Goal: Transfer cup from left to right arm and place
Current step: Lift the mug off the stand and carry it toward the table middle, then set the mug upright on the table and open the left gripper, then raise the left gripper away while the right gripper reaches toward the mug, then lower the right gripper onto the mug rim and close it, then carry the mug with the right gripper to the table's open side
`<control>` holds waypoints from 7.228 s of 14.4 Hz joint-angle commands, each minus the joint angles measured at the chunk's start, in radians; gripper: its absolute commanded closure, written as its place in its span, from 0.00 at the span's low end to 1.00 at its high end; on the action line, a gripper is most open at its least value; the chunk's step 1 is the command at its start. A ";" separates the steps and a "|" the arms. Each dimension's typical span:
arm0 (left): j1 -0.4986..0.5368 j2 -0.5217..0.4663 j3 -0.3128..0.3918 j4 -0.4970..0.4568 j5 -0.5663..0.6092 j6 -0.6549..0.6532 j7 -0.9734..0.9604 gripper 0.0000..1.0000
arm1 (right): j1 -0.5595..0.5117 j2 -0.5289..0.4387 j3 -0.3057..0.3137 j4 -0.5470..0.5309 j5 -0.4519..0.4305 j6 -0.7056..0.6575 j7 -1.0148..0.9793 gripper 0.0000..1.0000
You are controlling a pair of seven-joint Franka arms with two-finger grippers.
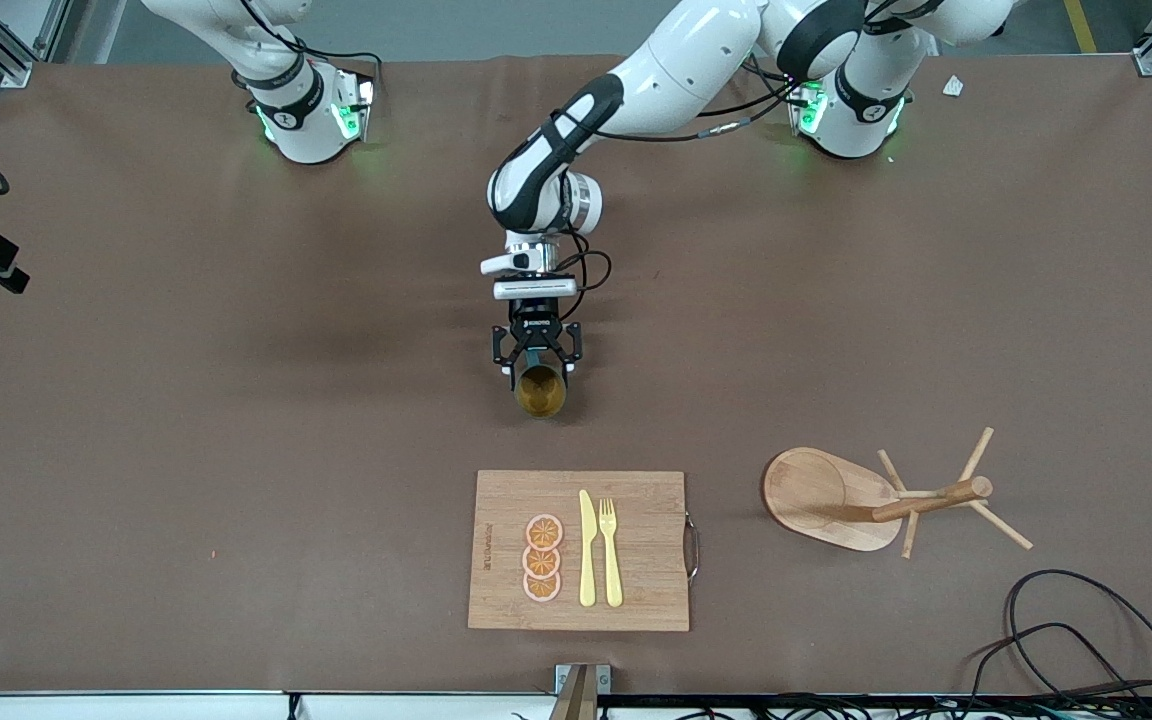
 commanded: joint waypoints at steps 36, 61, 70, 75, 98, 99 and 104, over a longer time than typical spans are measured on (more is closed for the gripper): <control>0.846 -0.873 -0.035 0.094 -1.702 -0.549 2.076 0.00 | 0.245 0.026 0.027 0.016 0.071 -0.138 0.679 0.00; 0.960 -1.008 -0.030 0.016 -1.745 -0.638 2.380 0.00 | 0.783 0.836 0.029 0.312 0.071 0.445 1.361 0.00; 1.015 -1.057 -0.030 -0.067 -1.800 -0.630 2.366 0.00 | 0.792 0.843 0.027 0.246 0.059 0.494 1.200 0.99; 1.013 -1.093 0.002 -0.141 -1.798 -0.563 2.387 0.00 | 0.729 0.810 0.024 0.256 0.064 0.379 1.051 1.00; 1.021 -1.057 0.002 -0.102 -1.804 -0.577 2.390 0.00 | 0.068 0.700 0.023 0.086 0.068 0.459 -0.377 0.98; 1.021 -1.057 0.002 -0.102 -1.804 -0.577 2.390 0.00 | 0.068 0.703 0.021 0.085 0.068 0.459 -0.377 0.98; 1.013 -1.057 -0.009 -0.102 -1.797 -0.577 2.386 0.00 | 0.068 0.720 0.023 0.080 0.071 0.457 -0.367 0.79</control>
